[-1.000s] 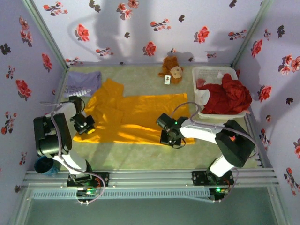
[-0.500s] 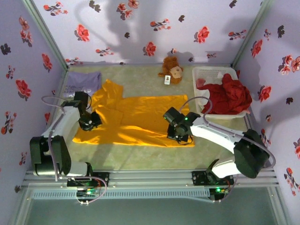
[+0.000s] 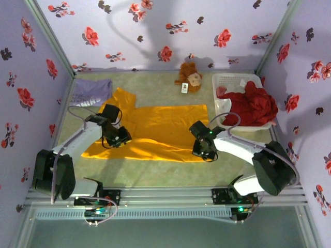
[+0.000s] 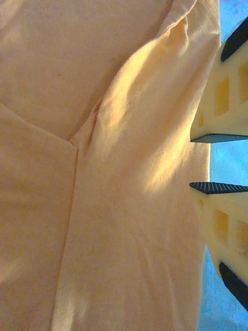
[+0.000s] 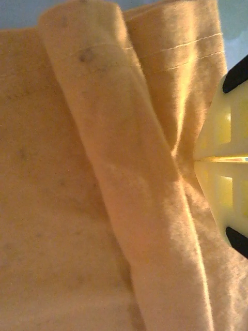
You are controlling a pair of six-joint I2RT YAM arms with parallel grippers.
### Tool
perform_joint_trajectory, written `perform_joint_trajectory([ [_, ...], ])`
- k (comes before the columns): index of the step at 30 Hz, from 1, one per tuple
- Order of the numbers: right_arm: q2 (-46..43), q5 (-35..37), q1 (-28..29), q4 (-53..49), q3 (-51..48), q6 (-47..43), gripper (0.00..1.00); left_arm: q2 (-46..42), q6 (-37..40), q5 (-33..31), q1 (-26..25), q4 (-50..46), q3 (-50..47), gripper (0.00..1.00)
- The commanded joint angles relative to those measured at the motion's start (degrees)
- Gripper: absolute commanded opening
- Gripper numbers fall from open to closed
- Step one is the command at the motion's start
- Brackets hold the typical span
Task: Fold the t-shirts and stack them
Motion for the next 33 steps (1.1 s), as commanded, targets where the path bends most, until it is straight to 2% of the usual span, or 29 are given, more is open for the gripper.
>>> perform_joint_trajectory([
  [1,0.5,3.6,-0.9,3.8,-0.3,-0.3,0.10,0.6,-2.9,0.4,-0.8,1.2,-0.6,0.29],
  [10,7.5,10.2,-5.3,6.8,6.5,-5.2,0.10,0.6,-2.7,0.2,-1.0,1.1,-1.0,0.30],
  [12,11.1,10.5,-7.4,6.4,11.0,-7.8,0.09,0.4,-2.5,0.3,-1.1,0.9,-1.2,0.30],
  [16,15.4,11.2,-8.0,2.0,18.8,-11.7,0.10,-0.5,-2.6,0.1,-1.0,0.9,-1.7,0.30],
  [20,14.5,11.9,-7.5,-1.7,20.8,-12.6,0.13,0.3,-2.5,0.1,-0.6,1.8,-2.1,0.31],
  [23,12.2,10.5,-6.0,-4.1,20.0,-12.6,0.14,2.8,0.6,-0.7,0.1,0.7,-0.7,0.29],
  [27,9.1,2.9,-4.1,-4.9,17.6,-11.0,0.14,6.3,5.4,-2.0,2.5,-1.7,1.5,0.28],
  [29,7.7,0.6,-2.3,-4.9,16.0,-9.3,0.14,6.8,7.6,-4.8,5.5,-3.9,2.4,0.27],
  [33,6.1,-0.9,1.0,-3.7,12.1,-5.8,0.14,6.6,11.4,-6.1,12.2,-5.8,2.6,0.25],
])
